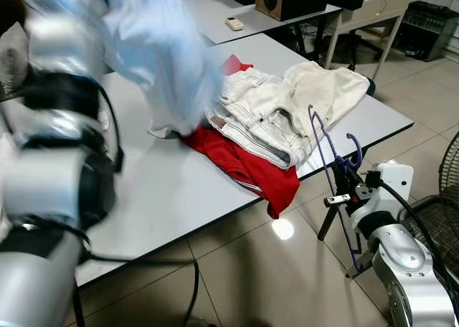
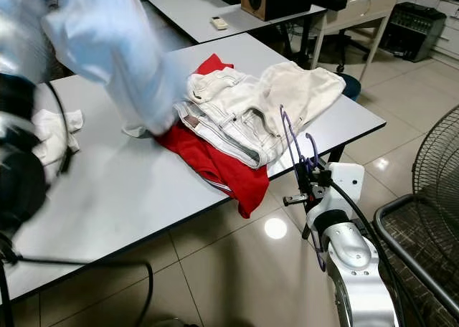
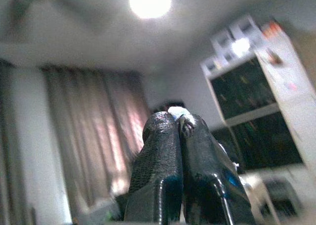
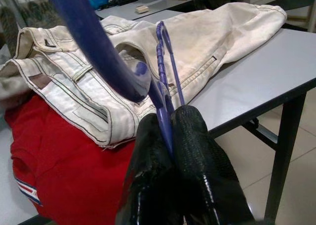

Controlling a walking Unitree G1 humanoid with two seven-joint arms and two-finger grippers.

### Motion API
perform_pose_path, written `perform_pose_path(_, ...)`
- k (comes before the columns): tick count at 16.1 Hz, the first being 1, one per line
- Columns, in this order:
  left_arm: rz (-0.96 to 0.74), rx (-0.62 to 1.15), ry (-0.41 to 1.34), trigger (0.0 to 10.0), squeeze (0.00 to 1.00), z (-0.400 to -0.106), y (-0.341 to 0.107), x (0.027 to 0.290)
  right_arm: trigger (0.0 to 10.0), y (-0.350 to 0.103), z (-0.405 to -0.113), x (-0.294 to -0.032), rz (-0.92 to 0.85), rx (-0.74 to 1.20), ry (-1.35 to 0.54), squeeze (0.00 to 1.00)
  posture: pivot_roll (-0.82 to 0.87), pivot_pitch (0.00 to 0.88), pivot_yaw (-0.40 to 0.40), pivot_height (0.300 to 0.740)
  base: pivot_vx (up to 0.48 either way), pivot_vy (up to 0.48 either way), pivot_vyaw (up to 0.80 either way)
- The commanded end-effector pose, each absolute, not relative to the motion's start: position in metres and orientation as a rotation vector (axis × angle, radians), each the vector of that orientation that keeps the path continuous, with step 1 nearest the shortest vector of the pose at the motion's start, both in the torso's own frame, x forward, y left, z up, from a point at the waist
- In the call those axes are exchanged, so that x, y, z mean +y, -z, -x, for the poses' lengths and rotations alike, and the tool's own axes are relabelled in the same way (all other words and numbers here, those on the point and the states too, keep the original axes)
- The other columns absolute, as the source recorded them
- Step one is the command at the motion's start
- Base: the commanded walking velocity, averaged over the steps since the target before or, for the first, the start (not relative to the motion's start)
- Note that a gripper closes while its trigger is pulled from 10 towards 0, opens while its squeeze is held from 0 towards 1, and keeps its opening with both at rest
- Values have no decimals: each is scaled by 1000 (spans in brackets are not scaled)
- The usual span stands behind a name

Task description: Hang hanger

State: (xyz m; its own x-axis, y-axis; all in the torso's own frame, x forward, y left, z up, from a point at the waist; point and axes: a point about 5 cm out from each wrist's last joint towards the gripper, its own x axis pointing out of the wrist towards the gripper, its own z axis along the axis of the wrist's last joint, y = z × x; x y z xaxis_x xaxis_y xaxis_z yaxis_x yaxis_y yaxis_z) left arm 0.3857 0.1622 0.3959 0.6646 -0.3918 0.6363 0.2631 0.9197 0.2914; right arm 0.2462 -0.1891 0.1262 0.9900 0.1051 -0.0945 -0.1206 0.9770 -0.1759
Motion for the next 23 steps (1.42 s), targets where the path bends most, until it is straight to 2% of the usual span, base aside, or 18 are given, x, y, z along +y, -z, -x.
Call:
perform_pose_path(1, -237, -721, 403, 0, 0, -388, -384, 157, 10000, -134, -247, -186, 188, 50, -126, 0, -139, 0, 117, 740, 0, 0, 0)
perform_pose_path(2, -268, -646, 452, 0, 0, -391, -357, 151, 10000, -134, -246, -186, 190, 49, -128, 0, -146, 0, 111, 740, 0, 0, 0)
perform_pose_path(5, -323, -568, 588, 0, 0, -389, -334, 139, 10000, -133, -246, -185, 201, 59, -150, 0, -142, 0, 96, 740, 0, 0, 0)
perform_pose_path(6, -355, -596, 612, 0, 0, -385, -332, 136, 10000, -134, -248, -184, 205, 58, -158, 0, -141, 0, 95, 740, 0, 0, 0)
perform_pose_path(7, -239, -668, 462, 0, 0, -387, -347, 152, 10000, -135, -250, -184, 208, 54, -160, 0, -144, 0, 99, 740, 0, 0, 0)
perform_pose_path(8, -151, -679, 391, 0, 0, -389, -354, 162, 10000, -136, -250, -184, 208, 53, -160, 0, -143, 0, 99, 740, 0, 0, 0)
perform_pose_path(9, -105, -710, 260, 0, 0, -389, -364, 180, 10000, -135, -249, -184, 205, 54, -156, 0, -139, 0, 101, 740, 0, 0, 0)
perform_pose_path(10, -133, -695, 267, 0, 0, -389, -366, 184, 10000, -133, -247, -184, 204, 58, -157, 0, -138, 0, 101, 740, 0, 0, 0)
perform_pose_path(12, -379, -507, 608, 0, 0, -387, -323, 144, 10000, -133, -248, -179, 197, 58, -172, 0, -135, 0, 107, 740, 0, 0, 0)
perform_pose_path(14, -375, -476, 651, 0, 0, -385, -310, 137, 10000, -134, -249, -177, 187, 49, -184, 0, -136, 0, 111, 740, 0, 0, 0)
perform_pose_path(15, -375, -452, 642, 0, 0, -385, -303, 138, 10000, -141, -248, -173, 140, 14, -212, 0, -131, 0, 114, 740, 0, 0, 0)
perform_pose_path(17, -429, -397, 654, 0, 0, -381, -293, 146, 10000, -168, -237, -153, -20, -118, -426, 0, -127, 0, 118, 740, 0, 0, 0)
perform_pose_path(20, -446, -427, 602, 0, 0, -376, -294, 161, 10000, -173, -232, -150, -62, -94, -511, 0, -126, 0, 117, 740, 0, 0, 0)
perform_pose_path(23, -510, -469, 688, 0, 0, -356, -303, 178, 10000, -172, -227, -151, -116, -34, -583, 0, -123, 0, 103, 740, 0, 0, 0)
